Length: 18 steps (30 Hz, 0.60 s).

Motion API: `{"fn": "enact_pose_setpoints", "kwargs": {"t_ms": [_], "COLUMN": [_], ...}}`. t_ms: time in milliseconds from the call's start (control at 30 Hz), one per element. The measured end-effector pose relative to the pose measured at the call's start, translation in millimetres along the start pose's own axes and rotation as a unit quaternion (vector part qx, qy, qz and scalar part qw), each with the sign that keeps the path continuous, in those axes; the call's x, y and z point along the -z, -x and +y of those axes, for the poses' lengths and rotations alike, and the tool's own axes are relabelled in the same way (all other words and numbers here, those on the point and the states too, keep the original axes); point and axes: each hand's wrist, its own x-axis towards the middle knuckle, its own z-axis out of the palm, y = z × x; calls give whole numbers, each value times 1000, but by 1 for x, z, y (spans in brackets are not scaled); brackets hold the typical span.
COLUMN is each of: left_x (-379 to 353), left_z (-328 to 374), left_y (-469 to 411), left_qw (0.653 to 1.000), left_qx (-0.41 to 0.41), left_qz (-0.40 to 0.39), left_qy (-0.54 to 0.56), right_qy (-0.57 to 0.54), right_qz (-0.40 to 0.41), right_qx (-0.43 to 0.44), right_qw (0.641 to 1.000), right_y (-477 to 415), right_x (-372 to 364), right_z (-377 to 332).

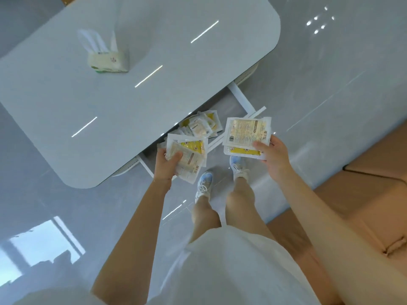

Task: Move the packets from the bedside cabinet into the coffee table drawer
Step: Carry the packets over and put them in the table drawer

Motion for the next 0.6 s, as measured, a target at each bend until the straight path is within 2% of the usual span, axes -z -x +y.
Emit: {"fn": "enact_pose_setpoints", "kwargs": {"t_ms": [167, 400, 600], "left_x": [-36, -71, -75], "left_z": [-8, -38, -88], "left_y": [-33, -92, -165], "left_qw": [997, 966, 969], "left_qx": [58, 117, 117], "left_qz": [42, 125, 166], "left_qy": [33, 192, 140], "right_qy": [91, 207, 242], "right_qz": [-50, -115, -115], "right_qx": [-11, -3, 3], "right_qw": [994, 972, 963], "right_y": [-73, -159, -242], "right_x": [-8, -23, -61], "right_z": [-28, -47, -6]}}
